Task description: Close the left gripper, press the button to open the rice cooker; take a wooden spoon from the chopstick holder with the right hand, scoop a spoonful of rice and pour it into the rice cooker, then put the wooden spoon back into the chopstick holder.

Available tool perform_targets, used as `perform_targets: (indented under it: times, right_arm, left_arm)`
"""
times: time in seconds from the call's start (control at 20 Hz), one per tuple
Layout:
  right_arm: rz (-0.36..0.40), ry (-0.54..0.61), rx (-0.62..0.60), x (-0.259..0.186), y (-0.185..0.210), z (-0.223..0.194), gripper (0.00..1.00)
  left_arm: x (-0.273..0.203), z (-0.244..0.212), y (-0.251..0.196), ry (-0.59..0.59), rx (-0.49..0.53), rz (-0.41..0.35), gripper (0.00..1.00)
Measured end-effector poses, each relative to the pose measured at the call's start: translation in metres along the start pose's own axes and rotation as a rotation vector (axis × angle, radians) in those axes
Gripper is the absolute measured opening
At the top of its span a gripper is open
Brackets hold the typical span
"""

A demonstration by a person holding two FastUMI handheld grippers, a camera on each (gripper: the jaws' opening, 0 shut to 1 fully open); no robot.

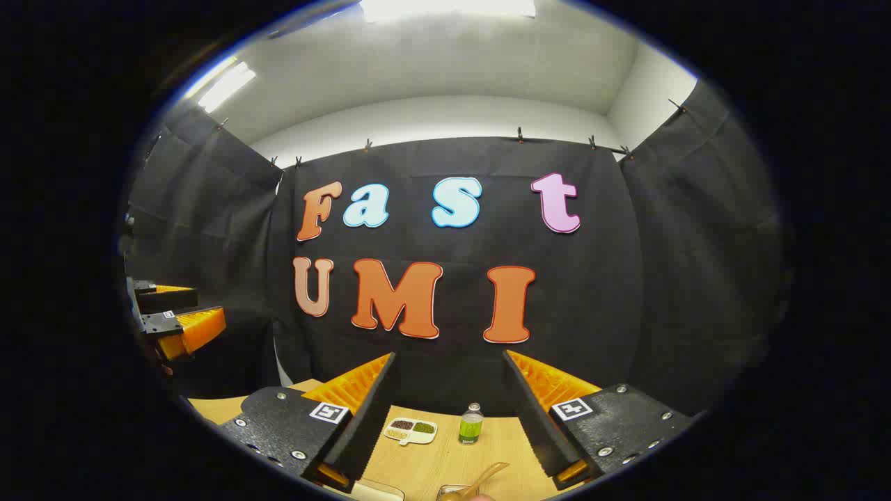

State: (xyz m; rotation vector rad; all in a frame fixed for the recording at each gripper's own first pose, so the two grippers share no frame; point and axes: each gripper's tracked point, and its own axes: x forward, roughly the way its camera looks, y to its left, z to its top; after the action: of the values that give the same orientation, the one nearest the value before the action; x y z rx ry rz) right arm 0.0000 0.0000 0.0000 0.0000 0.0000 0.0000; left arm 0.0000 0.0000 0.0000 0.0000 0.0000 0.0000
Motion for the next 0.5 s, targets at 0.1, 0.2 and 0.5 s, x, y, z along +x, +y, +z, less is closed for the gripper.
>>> perform_targets:
  times: [0.1, 0.2, 0.5]
  right_arm:
    - [0.0, 0.002, 0.0, 0.0, 0.012, 0.0, 0.97]
    - [0.004, 0.007, -0.003, 0.003, 0.021, 0.0, 0.93]
    - [0.009, 0.01, -0.008, 0.006, 0.029, 0.002, 0.94]
  left_arm:
    - [0.001, -0.004, 0.007, 0.007, -0.001, -0.009, 1.0]
    - [0.001, -0.004, 0.014, 0.003, -0.01, -0.013, 1.0]
    - [0.005, -0.008, 0.023, 0.005, -0.028, -0.005, 1.0]
